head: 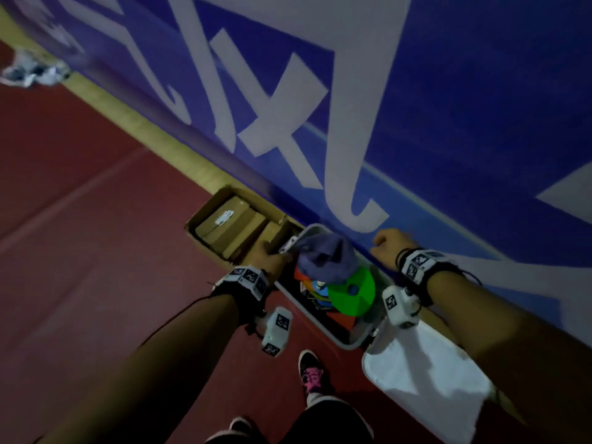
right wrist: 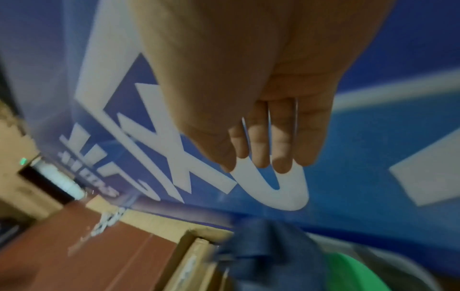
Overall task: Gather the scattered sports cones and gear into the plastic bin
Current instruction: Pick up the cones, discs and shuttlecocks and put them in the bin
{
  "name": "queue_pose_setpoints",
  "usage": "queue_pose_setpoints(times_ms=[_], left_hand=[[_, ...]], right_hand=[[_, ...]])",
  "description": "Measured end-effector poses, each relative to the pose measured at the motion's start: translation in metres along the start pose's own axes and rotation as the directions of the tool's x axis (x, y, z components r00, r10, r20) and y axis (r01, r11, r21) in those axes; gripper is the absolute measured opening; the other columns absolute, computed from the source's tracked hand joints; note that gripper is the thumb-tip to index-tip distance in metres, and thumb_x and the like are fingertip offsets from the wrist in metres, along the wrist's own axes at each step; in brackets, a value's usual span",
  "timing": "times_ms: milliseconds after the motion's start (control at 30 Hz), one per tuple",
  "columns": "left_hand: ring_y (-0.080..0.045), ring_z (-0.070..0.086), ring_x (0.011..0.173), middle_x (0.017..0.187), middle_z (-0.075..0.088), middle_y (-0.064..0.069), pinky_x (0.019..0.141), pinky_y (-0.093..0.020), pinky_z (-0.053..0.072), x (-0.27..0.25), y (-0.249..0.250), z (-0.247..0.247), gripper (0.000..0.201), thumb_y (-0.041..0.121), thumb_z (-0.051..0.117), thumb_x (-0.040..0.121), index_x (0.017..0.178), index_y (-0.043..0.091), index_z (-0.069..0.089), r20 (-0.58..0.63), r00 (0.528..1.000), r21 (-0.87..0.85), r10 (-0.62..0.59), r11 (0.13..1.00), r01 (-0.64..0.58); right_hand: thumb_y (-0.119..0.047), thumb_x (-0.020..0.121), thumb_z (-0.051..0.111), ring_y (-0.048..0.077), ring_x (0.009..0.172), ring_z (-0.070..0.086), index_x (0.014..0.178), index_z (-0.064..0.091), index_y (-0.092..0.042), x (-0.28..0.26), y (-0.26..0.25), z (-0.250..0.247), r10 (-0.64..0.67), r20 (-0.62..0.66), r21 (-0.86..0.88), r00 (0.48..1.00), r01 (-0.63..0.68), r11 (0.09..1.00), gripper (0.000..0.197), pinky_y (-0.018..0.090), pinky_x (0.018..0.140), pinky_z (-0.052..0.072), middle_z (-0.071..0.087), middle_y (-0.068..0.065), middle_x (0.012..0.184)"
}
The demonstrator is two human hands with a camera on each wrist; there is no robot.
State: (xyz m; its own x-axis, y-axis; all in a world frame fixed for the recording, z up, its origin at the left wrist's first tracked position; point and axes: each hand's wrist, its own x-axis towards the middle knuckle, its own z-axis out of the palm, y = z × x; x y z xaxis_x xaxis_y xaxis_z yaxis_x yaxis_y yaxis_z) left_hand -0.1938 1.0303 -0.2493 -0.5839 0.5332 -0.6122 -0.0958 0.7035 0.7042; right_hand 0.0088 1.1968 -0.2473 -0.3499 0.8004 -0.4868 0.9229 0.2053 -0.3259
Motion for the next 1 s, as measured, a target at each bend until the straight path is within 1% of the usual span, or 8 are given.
queue_pose_setpoints(times_ms=[167, 267, 400, 500, 600, 700, 900, 1000], left_hand=[[-0.029, 0.065, 0.086, 0.103, 0.065, -0.014, 0.075, -0.038, 0.052, -0.014, -0.034, -0.068, 0.042, 0.018, 0.066, 0.090, 0.129, 0.011, 0.052, -0.119, 0.965, -0.259, -0.231, 0.946, 0.195], [-0.031, 0.065, 0.092, 0.109, 0.066, -0.018, 0.075, -0.038, 0.049, -0.040, -0.058, -0.124, 0.038, 0.012, 0.064, 0.092, 0.127, 0.008, 0.053, -0.259, 0.931, -0.425, -0.256, 0.896, 0.128], [-0.031, 0.064, 0.096, 0.114, 0.064, -0.020, 0.076, -0.039, 0.047, -0.099, -0.116, -0.201, 0.036, 0.007, 0.060, 0.092, 0.128, 0.004, 0.054, -0.407, 0.860, -0.599, -0.307, 0.801, 0.002], [-0.035, 0.062, 0.108, 0.121, 0.062, -0.019, 0.081, -0.042, 0.046, -0.171, -0.189, -0.261, 0.035, 0.005, 0.058, 0.093, 0.128, 0.001, 0.054, -0.507, 0.773, -0.699, -0.382, 0.707, -0.109], [-0.034, 0.062, 0.102, 0.119, 0.063, -0.018, 0.081, -0.041, 0.046, -0.254, -0.278, -0.308, 0.025, 0.005, 0.057, 0.093, 0.118, 0.003, 0.056, -0.587, 0.659, -0.743, -0.470, 0.635, -0.209], [-0.032, 0.062, 0.097, 0.112, 0.063, -0.017, 0.080, -0.041, 0.047, -0.359, -0.384, -0.341, 0.022, 0.006, 0.057, 0.094, 0.115, 0.004, 0.057, -0.641, 0.514, -0.757, -0.570, 0.581, -0.300], [-0.027, 0.063, 0.081, 0.088, 0.063, -0.011, 0.066, -0.034, 0.048, -0.554, -0.561, -0.363, 0.015, 0.007, 0.057, 0.090, 0.105, 0.010, 0.059, -0.619, 0.198, -0.761, -0.760, 0.516, -0.394], [-0.025, 0.056, 0.066, 0.075, 0.059, -0.009, 0.053, -0.026, 0.044, -0.645, -0.635, -0.358, 0.012, 0.004, 0.054, 0.088, 0.084, 0.013, 0.061, -0.562, 0.059, -0.754, -0.825, 0.481, -0.447]], right_hand=[[-0.015, 0.082, 0.066, 0.034, 0.071, 0.062, 0.074, 0.067, -0.003, 0.021, -0.064, 0.022, -0.100, 0.100, 0.141, 0.990, 0.086, 0.986, 0.015, 0.039, 0.069, 0.053, 0.068, 0.022, 0.080], [-0.015, 0.081, 0.067, 0.027, 0.062, 0.058, 0.070, 0.068, -0.010, 0.003, -0.143, 0.054, -0.217, 0.232, 0.283, 0.948, 0.148, 0.948, 0.012, 0.037, 0.058, 0.050, 0.064, 0.013, 0.064], [-0.015, 0.086, 0.061, 0.026, 0.063, 0.058, 0.069, 0.059, -0.013, -0.063, -0.257, 0.106, -0.386, 0.357, 0.361, 0.851, 0.255, 0.897, 0.017, 0.035, 0.058, 0.047, 0.061, 0.011, 0.069], [-0.013, 0.087, 0.061, 0.022, 0.061, 0.058, 0.072, 0.061, -0.014, -0.155, -0.333, 0.165, -0.533, 0.450, 0.397, 0.716, 0.375, 0.838, 0.016, 0.031, 0.055, 0.044, 0.060, 0.008, 0.070], [-0.012, 0.089, 0.063, 0.022, 0.063, 0.061, 0.076, 0.063, -0.015, -0.268, -0.386, 0.233, -0.630, 0.502, 0.387, 0.593, 0.497, 0.776, 0.013, 0.028, 0.053, 0.045, 0.064, 0.007, 0.075], [-0.009, 0.090, 0.059, 0.021, 0.061, 0.057, 0.073, 0.057, -0.017, -0.410, -0.417, 0.318, -0.686, 0.622, 0.383, 0.377, 0.618, 0.687, 0.019, 0.027, 0.056, 0.044, 0.059, 0.006, 0.073], [-0.010, 0.092, 0.060, 0.021, 0.062, 0.058, 0.090, 0.059, -0.009, -0.656, -0.421, 0.447, -0.593, 0.805, 0.370, 0.028, 0.758, 0.538, 0.003, 0.026, 0.051, 0.041, 0.059, 0.007, 0.079], [-0.012, 0.093, 0.061, 0.024, 0.075, 0.064, 0.096, 0.061, -0.008, -0.761, -0.414, 0.497, -0.537, 0.838, 0.366, -0.099, 0.831, 0.419, 0.005, 0.027, 0.050, 0.045, 0.060, 0.008, 0.079]])
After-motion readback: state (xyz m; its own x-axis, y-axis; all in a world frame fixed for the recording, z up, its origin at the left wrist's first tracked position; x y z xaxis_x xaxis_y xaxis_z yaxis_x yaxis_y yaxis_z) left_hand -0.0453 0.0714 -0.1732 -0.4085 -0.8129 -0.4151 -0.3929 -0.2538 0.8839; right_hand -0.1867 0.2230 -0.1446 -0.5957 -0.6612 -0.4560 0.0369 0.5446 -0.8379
